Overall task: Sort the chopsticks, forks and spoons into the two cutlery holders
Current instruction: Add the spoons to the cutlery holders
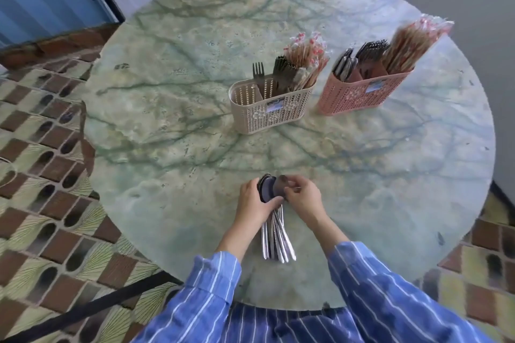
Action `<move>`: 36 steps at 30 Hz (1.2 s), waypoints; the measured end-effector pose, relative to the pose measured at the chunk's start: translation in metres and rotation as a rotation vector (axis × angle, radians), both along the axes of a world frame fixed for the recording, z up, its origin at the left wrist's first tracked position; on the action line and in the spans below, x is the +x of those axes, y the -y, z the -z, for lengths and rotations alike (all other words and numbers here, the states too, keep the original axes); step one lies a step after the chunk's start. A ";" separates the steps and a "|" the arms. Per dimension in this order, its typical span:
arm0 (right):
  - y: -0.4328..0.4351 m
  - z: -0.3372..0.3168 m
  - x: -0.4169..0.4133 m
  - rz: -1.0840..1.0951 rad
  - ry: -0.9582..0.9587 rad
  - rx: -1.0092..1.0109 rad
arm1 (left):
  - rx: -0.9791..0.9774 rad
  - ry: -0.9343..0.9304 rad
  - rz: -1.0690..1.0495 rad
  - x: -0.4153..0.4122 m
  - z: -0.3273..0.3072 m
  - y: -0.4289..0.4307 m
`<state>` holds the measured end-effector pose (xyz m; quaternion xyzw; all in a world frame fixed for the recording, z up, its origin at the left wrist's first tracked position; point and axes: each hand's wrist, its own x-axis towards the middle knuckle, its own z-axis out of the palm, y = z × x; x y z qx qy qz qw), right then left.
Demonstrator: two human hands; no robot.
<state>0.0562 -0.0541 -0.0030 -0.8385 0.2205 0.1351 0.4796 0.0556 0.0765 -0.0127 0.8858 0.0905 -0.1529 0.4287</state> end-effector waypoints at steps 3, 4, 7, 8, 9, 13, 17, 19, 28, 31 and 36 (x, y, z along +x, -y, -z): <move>-0.004 0.001 -0.002 0.002 -0.047 0.144 | 0.018 0.000 0.055 0.002 0.002 0.006; -0.004 0.001 -0.003 0.029 -0.053 0.189 | 0.024 -0.004 0.059 0.002 0.003 0.008; -0.001 0.000 -0.007 0.131 -0.067 0.440 | 0.078 -0.049 0.061 0.006 0.004 0.010; 0.000 -0.001 -0.008 0.140 -0.077 0.490 | 0.094 -0.070 0.060 0.008 0.003 0.010; 0.002 0.000 -0.009 0.136 -0.083 0.517 | 0.097 -0.094 0.057 0.010 0.002 0.009; 0.010 0.004 -0.019 -0.006 -0.136 0.514 | 0.032 -0.142 0.026 0.016 -0.001 0.003; 0.011 -0.002 -0.036 -0.235 -0.193 0.675 | -0.211 -0.185 -0.102 0.019 -0.004 0.000; 0.009 -0.007 -0.038 -0.294 -0.192 0.598 | -0.360 -0.204 -0.205 0.020 -0.006 0.005; 0.019 -0.020 -0.017 -0.544 0.087 0.085 | -0.582 -0.056 -0.274 0.022 -0.044 0.009; 0.011 -0.036 -0.002 -0.595 0.161 0.101 | -0.534 0.059 -0.201 0.034 -0.074 -0.003; -0.016 -0.088 0.057 -0.631 0.345 0.220 | -0.544 0.294 -0.197 0.081 -0.147 -0.026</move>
